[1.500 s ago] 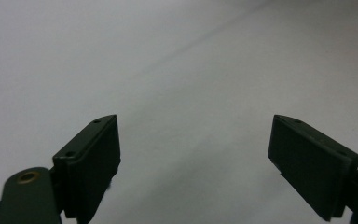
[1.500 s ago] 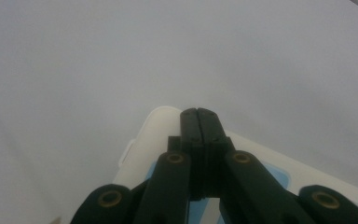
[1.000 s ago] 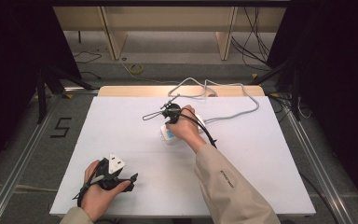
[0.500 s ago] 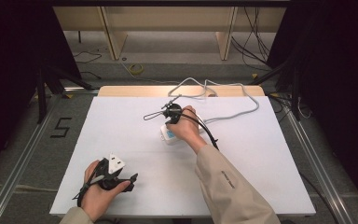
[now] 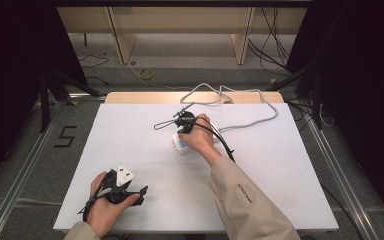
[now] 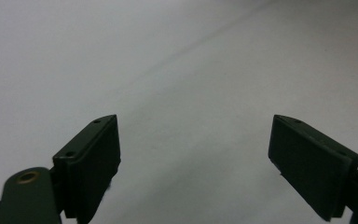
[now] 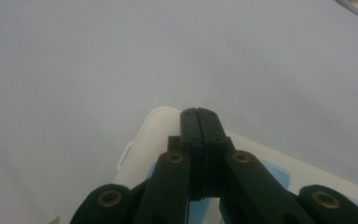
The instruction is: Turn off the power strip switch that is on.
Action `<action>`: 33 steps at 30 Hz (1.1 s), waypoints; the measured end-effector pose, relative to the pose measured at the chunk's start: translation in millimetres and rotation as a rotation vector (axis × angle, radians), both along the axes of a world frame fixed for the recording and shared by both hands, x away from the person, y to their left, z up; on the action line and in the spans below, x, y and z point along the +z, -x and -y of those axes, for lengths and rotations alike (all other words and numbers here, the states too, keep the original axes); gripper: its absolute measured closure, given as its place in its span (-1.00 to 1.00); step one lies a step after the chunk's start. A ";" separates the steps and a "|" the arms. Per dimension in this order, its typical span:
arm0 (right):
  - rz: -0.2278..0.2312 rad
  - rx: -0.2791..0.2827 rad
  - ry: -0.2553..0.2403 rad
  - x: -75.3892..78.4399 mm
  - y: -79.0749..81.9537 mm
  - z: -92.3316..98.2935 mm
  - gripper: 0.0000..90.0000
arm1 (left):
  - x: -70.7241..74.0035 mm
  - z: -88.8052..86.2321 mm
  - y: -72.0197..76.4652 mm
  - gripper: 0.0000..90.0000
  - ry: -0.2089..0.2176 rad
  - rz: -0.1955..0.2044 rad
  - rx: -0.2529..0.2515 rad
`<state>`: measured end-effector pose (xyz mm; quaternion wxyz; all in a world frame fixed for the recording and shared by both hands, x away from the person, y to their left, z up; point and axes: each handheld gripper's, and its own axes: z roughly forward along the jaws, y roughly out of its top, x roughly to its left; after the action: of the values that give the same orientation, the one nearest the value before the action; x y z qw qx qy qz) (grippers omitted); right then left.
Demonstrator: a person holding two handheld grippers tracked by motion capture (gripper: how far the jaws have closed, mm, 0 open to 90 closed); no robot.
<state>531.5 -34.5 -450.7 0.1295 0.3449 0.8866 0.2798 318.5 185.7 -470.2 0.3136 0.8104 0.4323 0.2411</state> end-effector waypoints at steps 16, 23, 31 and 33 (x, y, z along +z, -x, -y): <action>0.008 -0.010 -0.060 7.6 10.6 23.7 0.81 | -0.3 -0.4 0.0 -0.63 0.000 -0.001 0.002; -0.005 -0.025 -0.103 12.5 22.9 49.2 0.62 | -0.6 -0.7 0.3 -0.63 0.001 -0.002 0.005; 0.017 -0.027 -0.155 13.8 55.3 93.7 0.42 | -1.4 -1.7 1.1 -0.63 0.004 -0.003 0.013; 0.022 -0.024 -0.165 12.4 67.3 108.5 0.39 | -1.4 -2.1 1.2 -0.63 0.001 -0.004 0.012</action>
<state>464.3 -142.9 -438.3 0.1136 0.3617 0.8548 0.3543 317.3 187.8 -471.6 0.3120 0.8080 0.4377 0.2411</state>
